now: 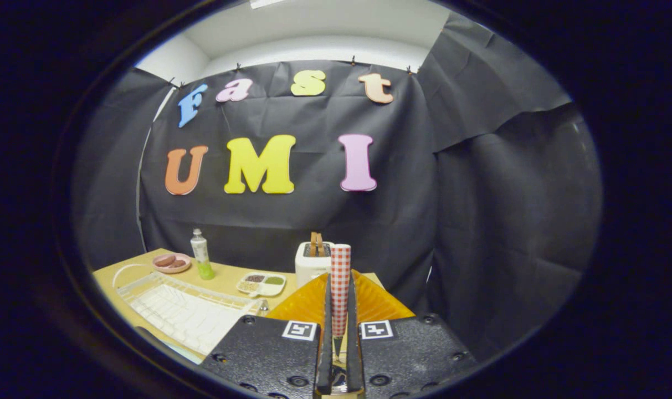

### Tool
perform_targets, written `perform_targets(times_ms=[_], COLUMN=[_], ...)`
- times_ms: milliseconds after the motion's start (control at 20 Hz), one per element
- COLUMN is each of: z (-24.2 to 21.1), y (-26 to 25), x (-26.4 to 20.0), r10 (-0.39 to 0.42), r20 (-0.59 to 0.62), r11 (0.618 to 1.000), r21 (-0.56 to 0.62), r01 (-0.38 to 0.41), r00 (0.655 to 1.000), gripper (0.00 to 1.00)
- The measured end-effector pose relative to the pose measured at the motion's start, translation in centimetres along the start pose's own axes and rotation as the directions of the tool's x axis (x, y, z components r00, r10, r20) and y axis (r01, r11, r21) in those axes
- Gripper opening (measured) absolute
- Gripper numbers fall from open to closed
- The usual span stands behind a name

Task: Take the plate from the dish rack, then take the spoon from the basket and place it into the plate.

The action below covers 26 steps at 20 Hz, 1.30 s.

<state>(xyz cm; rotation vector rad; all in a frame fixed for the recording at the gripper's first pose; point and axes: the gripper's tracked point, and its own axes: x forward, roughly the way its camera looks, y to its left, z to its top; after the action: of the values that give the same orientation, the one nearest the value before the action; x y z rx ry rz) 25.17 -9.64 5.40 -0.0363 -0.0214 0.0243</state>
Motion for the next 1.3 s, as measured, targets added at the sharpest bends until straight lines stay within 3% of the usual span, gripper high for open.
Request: perform_targets(times_ms=[250,500,800,1150,1300], z=[5.3,7.0,0.6,-8.3,-12.8], y=[3.9,10.6,20.1,24.9,26.9], x=[-7.2,-13.8,-17.0,-16.3,-15.6], r10=[0.013,0.057,0.146,0.028,0.039], r20=[0.071,0.166,0.094,0.072,0.013], r11=[1.0,0.998,0.989,0.999,0.995], r21=[-0.016,0.001,0.015,0.037,0.087], r01=[-0.012,-0.058,-0.148,-0.03,-0.04], r00=[0.997,0.984,0.985,0.997,0.999], gripper=[0.15,0.15,0.15,0.17,0.17])
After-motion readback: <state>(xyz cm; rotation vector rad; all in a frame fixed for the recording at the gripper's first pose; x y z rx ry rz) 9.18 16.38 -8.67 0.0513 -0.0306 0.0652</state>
